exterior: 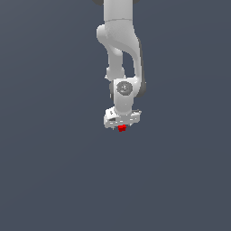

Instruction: Pick up the red cube and move it to a goal position.

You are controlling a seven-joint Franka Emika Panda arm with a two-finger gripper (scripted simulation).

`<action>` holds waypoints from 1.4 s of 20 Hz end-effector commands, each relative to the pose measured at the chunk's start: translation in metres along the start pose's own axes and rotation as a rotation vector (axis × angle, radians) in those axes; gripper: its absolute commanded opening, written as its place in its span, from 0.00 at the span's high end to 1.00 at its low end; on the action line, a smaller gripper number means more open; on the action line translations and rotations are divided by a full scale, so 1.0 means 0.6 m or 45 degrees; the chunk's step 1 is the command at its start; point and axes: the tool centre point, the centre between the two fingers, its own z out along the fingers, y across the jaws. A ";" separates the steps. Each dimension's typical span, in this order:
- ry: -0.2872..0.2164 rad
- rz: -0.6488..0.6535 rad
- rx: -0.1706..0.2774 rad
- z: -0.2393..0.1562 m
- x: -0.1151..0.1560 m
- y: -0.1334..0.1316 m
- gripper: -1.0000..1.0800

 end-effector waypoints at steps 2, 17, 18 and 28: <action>0.001 -0.003 0.000 0.004 -0.001 0.000 1.00; 0.001 -0.003 0.000 -0.008 -0.001 0.002 1.00; 0.001 -0.003 -0.001 -0.013 -0.001 0.003 1.00; 0.001 -0.003 -0.001 -0.111 0.001 0.021 1.00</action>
